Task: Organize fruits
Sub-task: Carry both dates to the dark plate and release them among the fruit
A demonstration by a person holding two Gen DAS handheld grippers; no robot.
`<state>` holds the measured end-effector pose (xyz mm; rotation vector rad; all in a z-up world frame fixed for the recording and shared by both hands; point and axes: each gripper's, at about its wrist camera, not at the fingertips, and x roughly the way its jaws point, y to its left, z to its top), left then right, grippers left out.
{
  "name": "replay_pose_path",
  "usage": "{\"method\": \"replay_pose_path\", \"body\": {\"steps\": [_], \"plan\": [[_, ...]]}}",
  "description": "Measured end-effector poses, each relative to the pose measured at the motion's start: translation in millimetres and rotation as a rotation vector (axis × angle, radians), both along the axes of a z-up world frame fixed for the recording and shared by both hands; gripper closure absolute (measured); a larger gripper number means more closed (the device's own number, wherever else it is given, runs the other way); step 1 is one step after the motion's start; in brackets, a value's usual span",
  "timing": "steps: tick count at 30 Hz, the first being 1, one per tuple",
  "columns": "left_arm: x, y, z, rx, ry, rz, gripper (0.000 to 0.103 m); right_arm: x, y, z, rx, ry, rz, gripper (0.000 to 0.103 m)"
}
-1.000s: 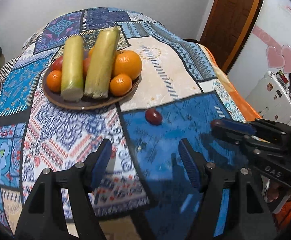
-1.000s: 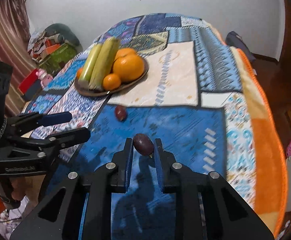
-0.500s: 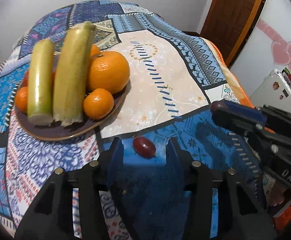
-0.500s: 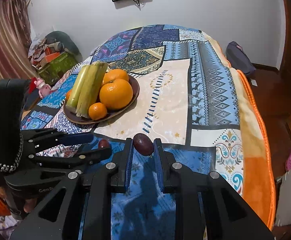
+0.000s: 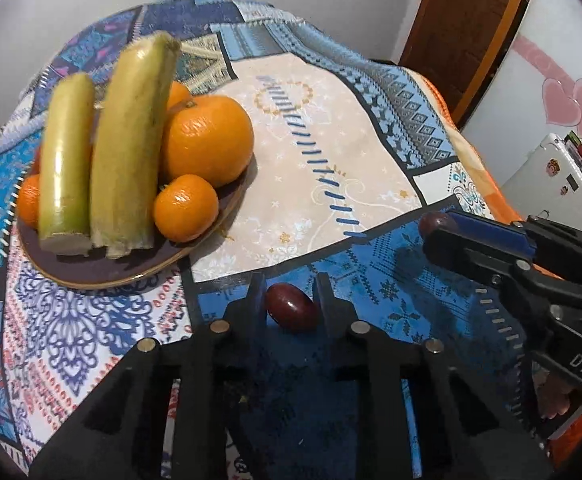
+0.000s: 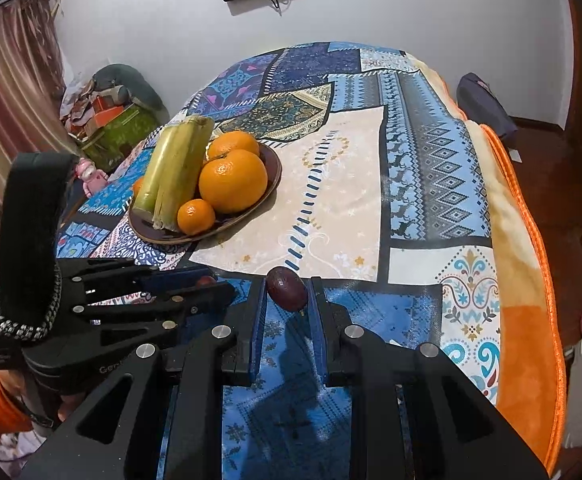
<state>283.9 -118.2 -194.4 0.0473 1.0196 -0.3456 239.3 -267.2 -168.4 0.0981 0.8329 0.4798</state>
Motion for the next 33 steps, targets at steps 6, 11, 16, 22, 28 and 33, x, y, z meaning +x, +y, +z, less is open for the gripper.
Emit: {"method": "replay_pose_path", "body": {"steps": [6,11,16,22,28,33], "plan": [[-13,19,18,-0.02,-0.042,0.016,0.08,0,8,6,-0.009,-0.006,0.012,0.084],[-19,49,33,-0.021,-0.062,0.057,0.08,3,23,14,-0.011,-0.031,0.032,0.084],[-20,85,51,-0.015,-0.099,0.113,0.08,10,43,19,-0.007,-0.05,0.062,0.084],[-18,113,55,-0.005,-0.11,0.152,0.08,19,68,17,0.002,-0.052,0.102,0.084],[-10,127,57,0.017,-0.125,0.166,0.08,27,86,12,0.002,-0.046,0.131,0.084],[3,135,54,0.015,-0.124,0.175,0.08,33,97,14,0.003,-0.052,0.142,0.084]]}}
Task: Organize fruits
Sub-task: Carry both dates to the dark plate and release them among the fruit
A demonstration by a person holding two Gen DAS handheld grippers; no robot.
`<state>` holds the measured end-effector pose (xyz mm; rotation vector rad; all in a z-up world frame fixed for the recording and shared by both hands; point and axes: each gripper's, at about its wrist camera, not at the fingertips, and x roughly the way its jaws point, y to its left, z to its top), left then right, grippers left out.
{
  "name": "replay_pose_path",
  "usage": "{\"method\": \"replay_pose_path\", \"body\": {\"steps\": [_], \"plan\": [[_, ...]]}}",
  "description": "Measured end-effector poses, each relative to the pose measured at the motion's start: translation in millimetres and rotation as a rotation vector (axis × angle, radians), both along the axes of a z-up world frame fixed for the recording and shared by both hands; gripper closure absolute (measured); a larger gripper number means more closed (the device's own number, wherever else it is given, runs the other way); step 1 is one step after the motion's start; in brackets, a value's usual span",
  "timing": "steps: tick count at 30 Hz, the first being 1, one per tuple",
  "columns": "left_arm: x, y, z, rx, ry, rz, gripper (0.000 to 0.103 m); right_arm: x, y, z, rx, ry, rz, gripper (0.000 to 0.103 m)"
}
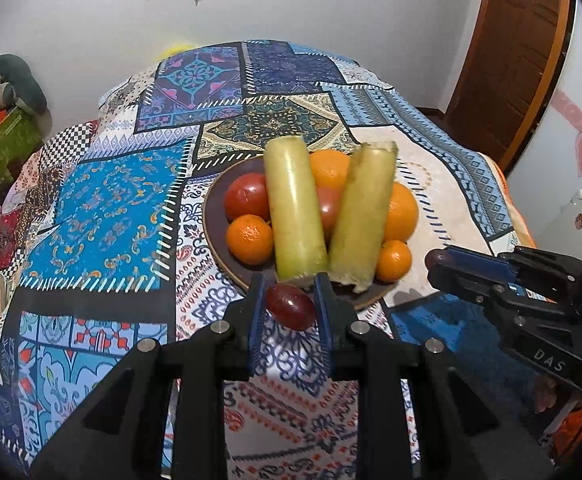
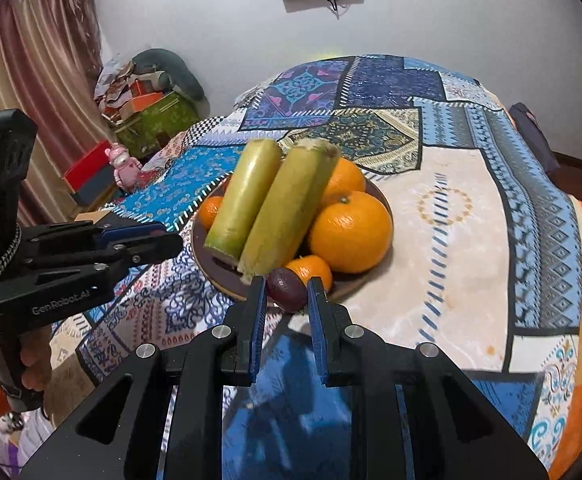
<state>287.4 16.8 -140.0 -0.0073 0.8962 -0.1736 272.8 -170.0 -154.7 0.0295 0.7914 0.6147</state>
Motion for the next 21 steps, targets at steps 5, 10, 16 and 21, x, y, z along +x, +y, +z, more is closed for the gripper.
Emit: {"method": "replay_pose_path", "body": {"steps": [5,10,16,21], "plan": [[13,7,-3,-0.014,0.006,0.004,0.079,7,6,-2,-0.006,-0.002,-0.003,0.084],[21,6,-7,-0.021,0.006,0.0,0.08,13,9,-7,-0.014,0.011,-0.011,0.084],[32,13,-15,-0.026,0.014,0.042,0.079,18,12,-9,-0.025,0.006,-0.019,0.084],[34,13,-17,-0.014,-0.003,0.053,0.079,19,12,-10,-0.026,0.004,-0.021,0.084]]}}
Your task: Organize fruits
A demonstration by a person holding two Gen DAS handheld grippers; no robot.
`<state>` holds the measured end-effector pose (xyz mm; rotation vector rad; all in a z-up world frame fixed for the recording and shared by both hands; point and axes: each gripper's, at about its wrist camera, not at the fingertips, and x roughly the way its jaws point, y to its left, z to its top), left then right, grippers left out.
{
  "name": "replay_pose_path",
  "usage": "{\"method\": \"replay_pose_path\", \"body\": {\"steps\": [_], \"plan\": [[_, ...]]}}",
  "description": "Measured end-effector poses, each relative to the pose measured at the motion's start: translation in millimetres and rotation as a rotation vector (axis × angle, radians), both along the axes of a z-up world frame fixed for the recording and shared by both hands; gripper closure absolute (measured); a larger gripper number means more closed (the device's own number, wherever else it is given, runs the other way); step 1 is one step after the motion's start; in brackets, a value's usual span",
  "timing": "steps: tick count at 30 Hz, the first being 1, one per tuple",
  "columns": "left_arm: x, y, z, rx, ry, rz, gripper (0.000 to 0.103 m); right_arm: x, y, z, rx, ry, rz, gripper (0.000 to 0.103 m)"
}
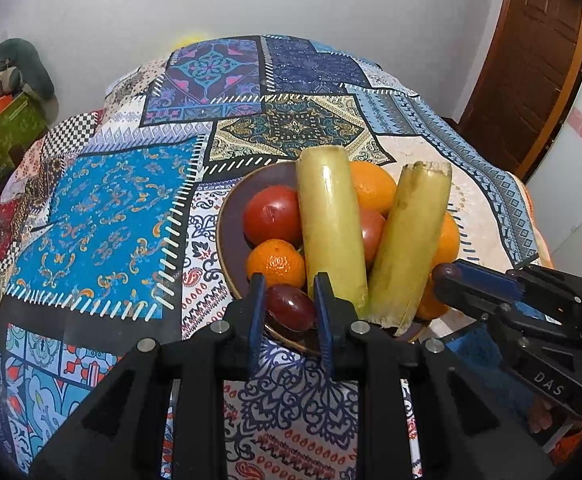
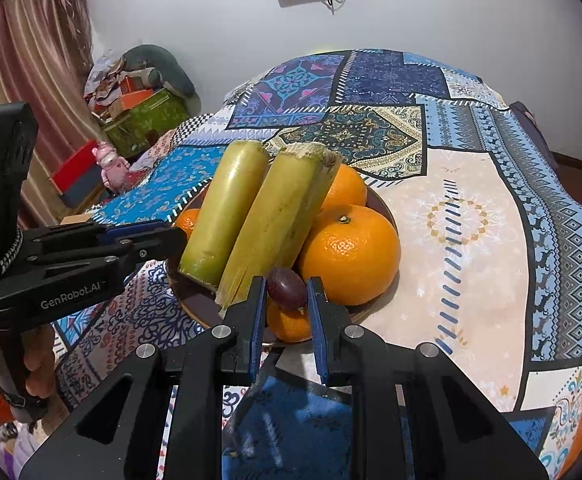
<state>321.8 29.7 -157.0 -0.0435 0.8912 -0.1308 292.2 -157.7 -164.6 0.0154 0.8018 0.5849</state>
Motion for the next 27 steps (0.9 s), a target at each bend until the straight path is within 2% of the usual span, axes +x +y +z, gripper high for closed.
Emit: {"method": "replay_pose_path", "body": {"steps": [9,17,21,27], "plan": [[1,0,-2,0.015,-0.006,0.018,0.079,2,0,0,-0.003,-0.003,-0.005,0.084],[0,2,-3,0.031,-0.009,0.035,0.068,4,-4,-1,0.004,0.009,-0.013,0.084],[-3,5,-3,0.016,-0.007,0.033,0.06,1,-8,3,0.006,-0.005,-0.023,0.072],[-25,-1,7,0.039,-0.049,0.003,0.06,-5,-12,12,0.005,-0.021,-0.028,0.071]]}}
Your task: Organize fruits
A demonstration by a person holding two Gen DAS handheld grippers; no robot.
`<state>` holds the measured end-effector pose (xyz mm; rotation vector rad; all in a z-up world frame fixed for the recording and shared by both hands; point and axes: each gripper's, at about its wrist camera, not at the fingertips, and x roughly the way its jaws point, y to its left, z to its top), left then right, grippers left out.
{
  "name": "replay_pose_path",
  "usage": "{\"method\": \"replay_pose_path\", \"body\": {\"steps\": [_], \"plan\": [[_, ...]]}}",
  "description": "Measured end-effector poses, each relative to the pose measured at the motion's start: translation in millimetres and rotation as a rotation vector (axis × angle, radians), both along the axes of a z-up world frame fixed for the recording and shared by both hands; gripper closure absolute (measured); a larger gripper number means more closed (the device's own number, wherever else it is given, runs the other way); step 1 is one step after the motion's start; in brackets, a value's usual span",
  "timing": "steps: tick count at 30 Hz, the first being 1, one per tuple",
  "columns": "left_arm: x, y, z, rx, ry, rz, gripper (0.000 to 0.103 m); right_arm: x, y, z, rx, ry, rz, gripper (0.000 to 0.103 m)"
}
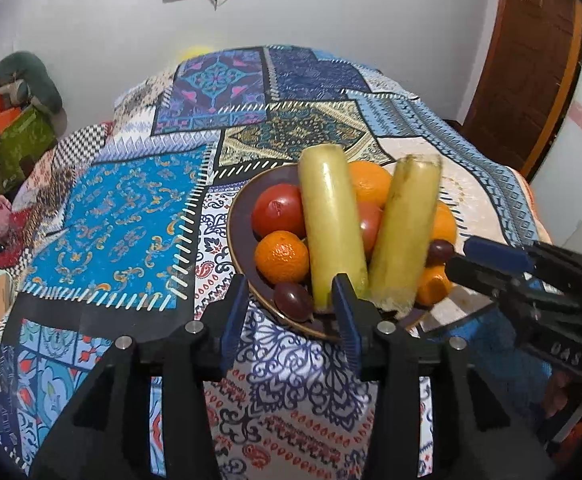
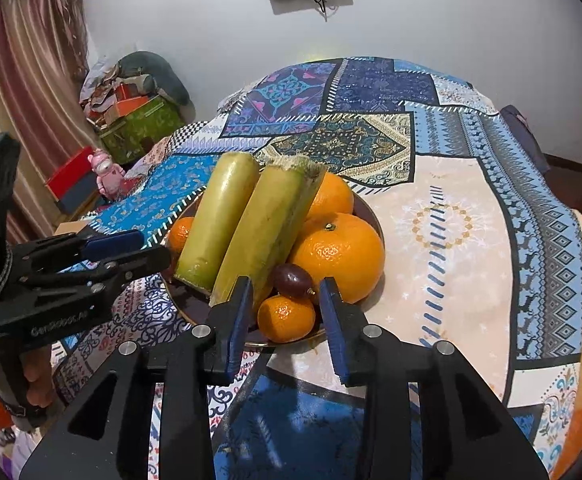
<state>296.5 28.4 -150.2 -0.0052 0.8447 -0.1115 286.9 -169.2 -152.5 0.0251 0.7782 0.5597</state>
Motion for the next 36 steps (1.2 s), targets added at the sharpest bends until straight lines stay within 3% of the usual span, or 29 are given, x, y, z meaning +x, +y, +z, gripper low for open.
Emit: {"method": "replay_pose_path", "body": {"steps": [7,19,23,25,29,34,36], "plan": [[-40,0,28,-0.025,-0.068,-0.008,0.06,-27,-13,28,0.032,-0.045,-0.031,0.071],[-158,-10,140,-0.056,-0.38,-0.019,0.059,-135,-22,123,0.058,-0.286,-0.081,0.07],[-199,-15,169,-0.061,-0.482,-0.014,0.053,-171,-20,145,0.059,-0.371,-0.098,0.068],[-216,-17,179,-0.059,-0.523,-0.013,0.05,-185,-22,151,0.078,-0.397,-0.114,0.061],[-245,-19,194,-0.055,-0.59,-0.003,0.032,-206,-21,160,0.082,-0.447,-0.137,0.054],[-268,-19,203,-0.061,-0.628,0.007,0.025,-221,-23,164,0.089,-0.495,-0.171,0.033],[-274,-19,204,-0.054,-0.642,0.021,0.011,-226,-25,165,0.086,-0.513,-0.186,0.026]]}}
